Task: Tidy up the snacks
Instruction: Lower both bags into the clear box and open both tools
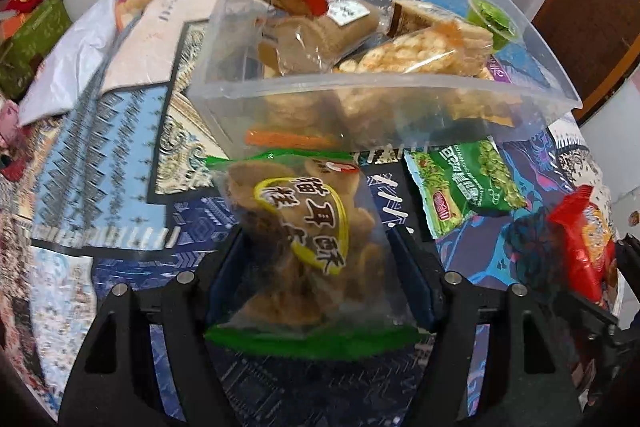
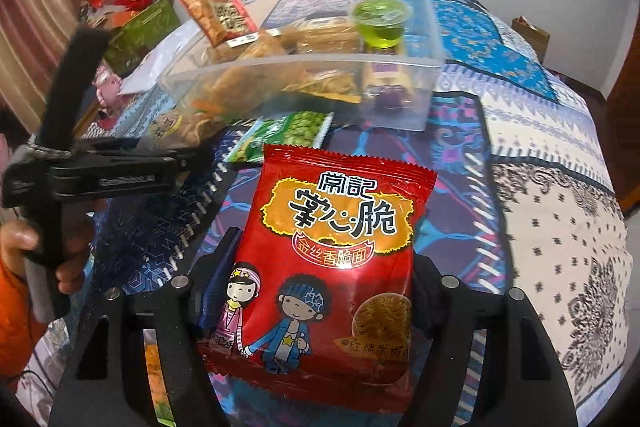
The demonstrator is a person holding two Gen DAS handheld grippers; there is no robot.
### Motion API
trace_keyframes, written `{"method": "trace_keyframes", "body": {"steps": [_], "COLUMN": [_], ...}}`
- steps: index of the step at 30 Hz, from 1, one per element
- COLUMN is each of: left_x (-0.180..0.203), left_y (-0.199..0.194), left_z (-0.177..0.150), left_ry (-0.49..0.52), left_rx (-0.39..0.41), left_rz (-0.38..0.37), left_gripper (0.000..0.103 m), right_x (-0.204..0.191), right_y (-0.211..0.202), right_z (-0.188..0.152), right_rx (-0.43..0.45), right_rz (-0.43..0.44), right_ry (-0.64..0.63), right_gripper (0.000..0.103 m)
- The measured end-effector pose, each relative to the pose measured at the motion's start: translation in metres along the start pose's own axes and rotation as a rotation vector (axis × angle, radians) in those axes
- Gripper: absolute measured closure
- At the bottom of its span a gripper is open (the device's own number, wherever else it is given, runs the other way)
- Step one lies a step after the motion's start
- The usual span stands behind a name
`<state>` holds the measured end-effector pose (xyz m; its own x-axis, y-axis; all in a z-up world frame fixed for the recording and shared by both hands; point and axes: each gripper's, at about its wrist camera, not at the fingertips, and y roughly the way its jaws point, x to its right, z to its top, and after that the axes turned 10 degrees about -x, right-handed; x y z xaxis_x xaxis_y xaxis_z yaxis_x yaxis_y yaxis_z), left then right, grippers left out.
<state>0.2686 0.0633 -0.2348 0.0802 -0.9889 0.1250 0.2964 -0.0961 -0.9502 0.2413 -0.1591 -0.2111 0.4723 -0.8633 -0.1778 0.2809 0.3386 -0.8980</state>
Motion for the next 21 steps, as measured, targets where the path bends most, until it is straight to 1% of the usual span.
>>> {"method": "trace_keyframes", "body": {"steps": [2,5,8,11,16,21], "left_x": [0.0,0.001,-0.001,0.001,0.0,0.001], "left_y": [-0.001,-0.005,-0.014,-0.028,-0.055,-0.081], "left_z": [-0.003,-0.01,-0.021,-0.032,-0.039,-0.037], "left_ry": [0.004,0.017,0.027,0.043,0.04,0.046], "left_rx": [0.025,0.04,0.045,0.072,0.111,0.157], "left_rz": [0.011,0.021,0.035,0.046,0.016,-0.01], "left_gripper": [0.04,0.046,0.047,0.048,0.048,0.048], "right_x": [0.001,0.005,0.009,0.01,0.008,0.008], "right_y": [-0.004,-0.01,-0.016,-0.019,-0.03,-0.042], "right_z": [0.002,0.003,0.005,0.009,0.017,0.028], "right_rx": [0.011,0.026,0.04,0.057,0.089,0.126], "right_rz": [-0.014,-0.028,-0.028,-0.026,-0.019,-0.021], "right_ry": [0.004,0.008,0.02,0.029,0.033,0.033], "right_gripper": [0.035,0.035,0.035,0.035,0.035,0.035]}}
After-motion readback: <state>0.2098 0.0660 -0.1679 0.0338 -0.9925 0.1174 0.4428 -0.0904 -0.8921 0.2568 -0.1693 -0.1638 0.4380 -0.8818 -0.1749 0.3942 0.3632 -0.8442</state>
